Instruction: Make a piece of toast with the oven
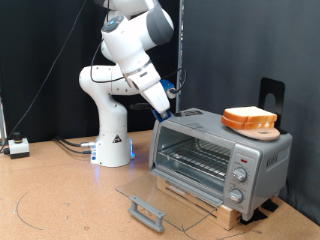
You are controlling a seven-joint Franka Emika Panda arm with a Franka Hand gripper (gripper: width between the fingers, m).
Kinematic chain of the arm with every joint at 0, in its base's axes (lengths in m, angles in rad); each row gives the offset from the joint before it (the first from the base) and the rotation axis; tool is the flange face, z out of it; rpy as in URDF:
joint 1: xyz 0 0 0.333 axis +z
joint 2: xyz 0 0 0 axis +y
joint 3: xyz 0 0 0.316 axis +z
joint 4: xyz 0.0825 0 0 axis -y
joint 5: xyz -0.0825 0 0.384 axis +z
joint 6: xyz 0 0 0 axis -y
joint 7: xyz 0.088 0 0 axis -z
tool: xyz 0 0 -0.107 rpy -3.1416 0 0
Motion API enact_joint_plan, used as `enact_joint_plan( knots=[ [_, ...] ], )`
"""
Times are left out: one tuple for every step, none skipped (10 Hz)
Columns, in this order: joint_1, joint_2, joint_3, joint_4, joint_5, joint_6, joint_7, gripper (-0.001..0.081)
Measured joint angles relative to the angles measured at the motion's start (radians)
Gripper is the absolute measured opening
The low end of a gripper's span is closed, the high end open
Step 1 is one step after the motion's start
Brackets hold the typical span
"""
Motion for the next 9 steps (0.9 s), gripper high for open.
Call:
enact_joint_plan(
  knots=[
    [0.0, -0.004, 0.0, -0.009, 0.0, 0.0, 0.0, 0.0395],
    [0.0, -0.014, 0.001, -0.024, 0.0, -0.001, -0.001, 0.0395],
    [0.001, -0.026, 0.002, -0.036, 0.0, -0.001, -0.005, 0.0395],
    [0.001, -0.035, 0.004, -0.041, 0.004, 0.006, -0.005, 0.0395],
    [0.001, -0.04, 0.009, -0.043, 0.025, 0.031, -0.004, 0.0395],
    [0.001, -0.039, 0.019, -0.042, 0.052, 0.069, 0.002, 0.0395],
    [0.001, -0.037, 0.032, -0.039, 0.072, 0.098, 0.009, 0.0395],
    [0.001, -0.029, 0.045, -0.031, 0.082, 0.115, 0.021, 0.0395],
    [0.001, -0.016, 0.062, -0.019, 0.085, 0.127, 0.039, 0.0395]
  ],
)
